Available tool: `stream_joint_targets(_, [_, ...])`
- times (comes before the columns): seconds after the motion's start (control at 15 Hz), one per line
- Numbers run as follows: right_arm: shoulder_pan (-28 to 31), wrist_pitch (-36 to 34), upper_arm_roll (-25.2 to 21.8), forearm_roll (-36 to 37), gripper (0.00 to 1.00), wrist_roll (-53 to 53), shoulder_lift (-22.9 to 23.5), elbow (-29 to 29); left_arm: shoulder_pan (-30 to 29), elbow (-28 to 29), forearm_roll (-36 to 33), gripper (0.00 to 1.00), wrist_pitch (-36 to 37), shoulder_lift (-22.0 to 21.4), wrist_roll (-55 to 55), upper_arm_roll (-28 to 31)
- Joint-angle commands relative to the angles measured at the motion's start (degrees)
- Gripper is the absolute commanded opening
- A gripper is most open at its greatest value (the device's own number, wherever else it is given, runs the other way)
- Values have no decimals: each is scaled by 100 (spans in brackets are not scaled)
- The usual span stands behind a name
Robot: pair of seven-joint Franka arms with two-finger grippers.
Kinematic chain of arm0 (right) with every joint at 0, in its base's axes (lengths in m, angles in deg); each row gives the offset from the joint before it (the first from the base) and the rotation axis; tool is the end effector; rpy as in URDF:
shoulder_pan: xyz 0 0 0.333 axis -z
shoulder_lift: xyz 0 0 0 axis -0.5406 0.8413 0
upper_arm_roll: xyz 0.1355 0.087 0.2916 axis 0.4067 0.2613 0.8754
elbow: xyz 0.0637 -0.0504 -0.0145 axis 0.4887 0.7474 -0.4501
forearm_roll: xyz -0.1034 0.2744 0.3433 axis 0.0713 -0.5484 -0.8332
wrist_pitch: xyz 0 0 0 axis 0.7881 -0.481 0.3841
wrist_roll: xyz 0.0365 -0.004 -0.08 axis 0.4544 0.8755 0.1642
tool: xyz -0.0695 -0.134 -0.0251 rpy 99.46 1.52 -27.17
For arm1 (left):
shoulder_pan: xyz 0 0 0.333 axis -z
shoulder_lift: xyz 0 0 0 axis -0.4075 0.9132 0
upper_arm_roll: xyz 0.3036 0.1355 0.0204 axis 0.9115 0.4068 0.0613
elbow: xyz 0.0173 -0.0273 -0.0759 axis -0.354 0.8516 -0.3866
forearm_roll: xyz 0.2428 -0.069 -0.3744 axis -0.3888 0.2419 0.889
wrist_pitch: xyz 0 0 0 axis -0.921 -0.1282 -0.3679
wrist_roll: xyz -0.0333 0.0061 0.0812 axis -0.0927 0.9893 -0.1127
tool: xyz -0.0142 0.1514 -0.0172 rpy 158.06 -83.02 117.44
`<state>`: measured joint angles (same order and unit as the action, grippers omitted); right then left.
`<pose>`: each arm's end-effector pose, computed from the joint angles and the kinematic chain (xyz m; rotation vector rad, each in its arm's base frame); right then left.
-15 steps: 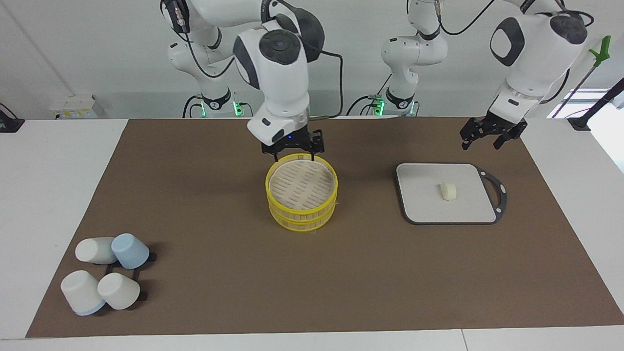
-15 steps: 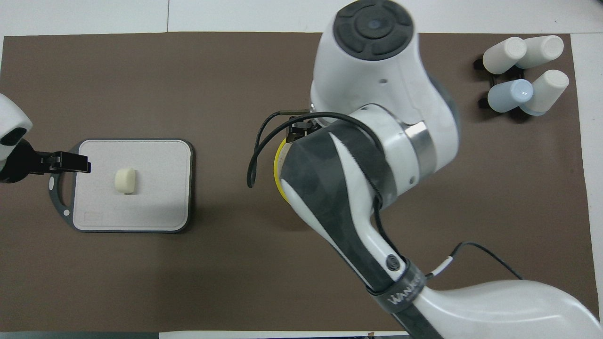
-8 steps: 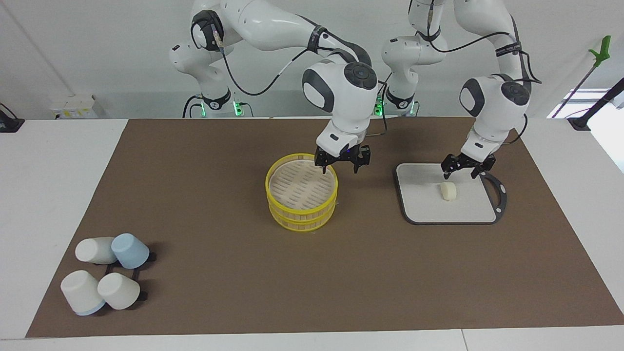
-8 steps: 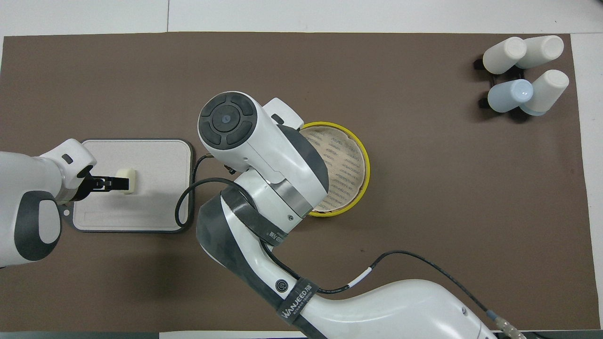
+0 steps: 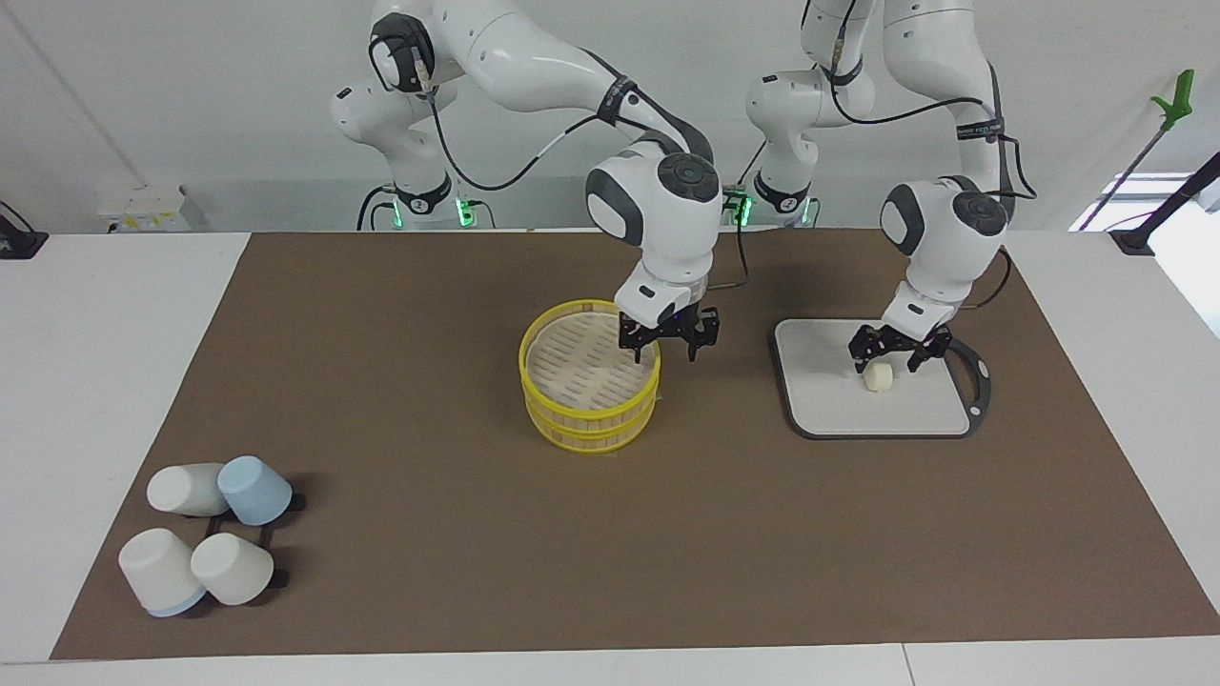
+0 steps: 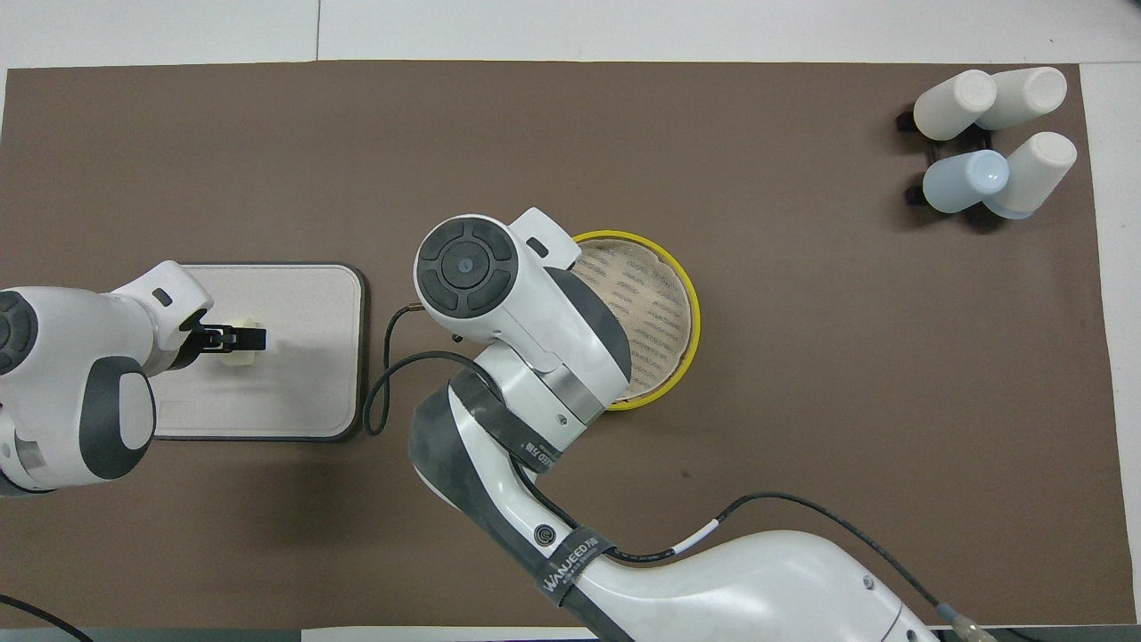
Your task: Place bun in steamer
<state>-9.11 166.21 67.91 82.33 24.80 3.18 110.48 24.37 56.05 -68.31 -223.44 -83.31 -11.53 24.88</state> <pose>0.5914 0.5164 0.3464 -3.1339 -0.0215 -0.0590 0.5642 0.0174 0.2458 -3.1307 0.1455 -0.1624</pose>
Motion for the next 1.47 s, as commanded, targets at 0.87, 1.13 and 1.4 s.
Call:
stream_joint_targets(0.87, [226,-708,-34,-79,0,793,-519,307,196,-1371,-3,24,1902,43,-448,45])
stream_joint_targets(1.13, [1359,-1968,-16,-403,0,1892,-798,-268,1072,-2786,-3,24,3171,226,-2352,37])
stream_joint_targets(1.4, [2511,-3058,-52,-370,0,3719,-1256,-102,2530,-3730,41,24,3437,718,-4444,37])
